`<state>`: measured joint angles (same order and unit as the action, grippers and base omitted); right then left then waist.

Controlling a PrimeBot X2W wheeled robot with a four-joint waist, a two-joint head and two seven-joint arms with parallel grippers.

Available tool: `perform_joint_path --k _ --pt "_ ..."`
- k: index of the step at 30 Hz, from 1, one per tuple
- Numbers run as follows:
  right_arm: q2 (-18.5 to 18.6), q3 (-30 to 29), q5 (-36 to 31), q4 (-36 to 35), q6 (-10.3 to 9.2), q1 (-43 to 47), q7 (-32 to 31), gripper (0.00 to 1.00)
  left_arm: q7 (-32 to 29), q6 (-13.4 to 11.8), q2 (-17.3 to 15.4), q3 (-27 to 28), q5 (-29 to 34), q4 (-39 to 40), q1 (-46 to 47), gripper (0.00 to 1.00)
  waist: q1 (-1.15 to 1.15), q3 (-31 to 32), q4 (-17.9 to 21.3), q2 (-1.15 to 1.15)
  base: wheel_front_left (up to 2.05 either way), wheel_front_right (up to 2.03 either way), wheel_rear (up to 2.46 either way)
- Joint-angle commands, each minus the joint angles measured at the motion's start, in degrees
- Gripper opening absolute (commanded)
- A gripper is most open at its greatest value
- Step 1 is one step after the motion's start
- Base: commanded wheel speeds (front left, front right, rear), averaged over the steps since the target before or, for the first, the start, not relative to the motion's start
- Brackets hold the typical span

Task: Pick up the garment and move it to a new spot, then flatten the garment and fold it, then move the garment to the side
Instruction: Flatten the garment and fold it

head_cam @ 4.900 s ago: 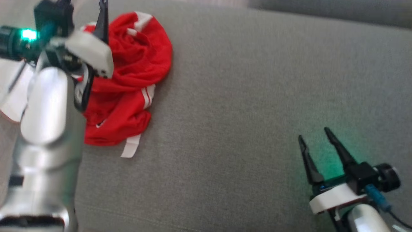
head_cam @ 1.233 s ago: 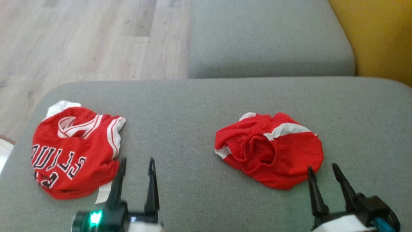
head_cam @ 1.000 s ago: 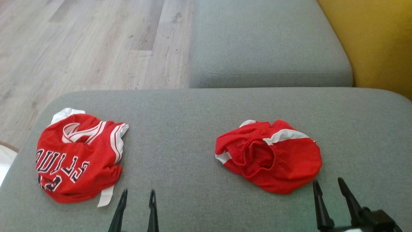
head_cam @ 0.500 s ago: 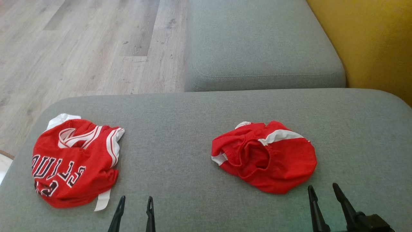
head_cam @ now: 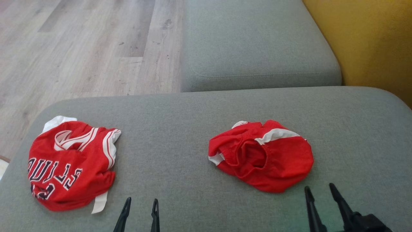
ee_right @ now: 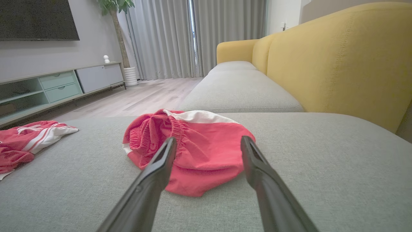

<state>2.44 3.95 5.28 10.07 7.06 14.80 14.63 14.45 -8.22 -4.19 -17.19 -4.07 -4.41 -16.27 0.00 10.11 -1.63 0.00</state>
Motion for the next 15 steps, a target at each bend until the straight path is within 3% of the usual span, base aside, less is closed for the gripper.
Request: perform_joint_path --k 1,5,10,15 --pt "0.43 2.12 -0.68 -1.84 0.43 -2.70 0.37 1.00 0.54 0.32 0.99 1.29 -0.20 1.36 3.02 1.00 0.00 -0.26 0.41 0.00 0.00 0.00 0.00" --pt "0.43 2.06 -1.21 -2.65 0.43 -2.96 0.37 1.00 0.54 0.19 1.12 1.23 -0.53 0.53 3.70 1.00 0.00 -1.17 1.54 0.00 0.00 0.00 0.00" --pt "0.43 2.60 -0.95 -3.47 0.43 -3.63 0.37 1.00 0.54 2.26 1.25 -0.93 -3.23 -2.42 6.44 1.00 0.00 -3.21 3.56 0.00 0.00 0.00 0.00" --pt "0.43 3.55 -1.38 -3.86 0.43 -4.73 0.37 1.00 0.55 4.53 1.29 -6.24 -10.15 -5.88 12.97 1.00 0.00 -6.05 5.94 0.00 0.00 0.00 0.00"
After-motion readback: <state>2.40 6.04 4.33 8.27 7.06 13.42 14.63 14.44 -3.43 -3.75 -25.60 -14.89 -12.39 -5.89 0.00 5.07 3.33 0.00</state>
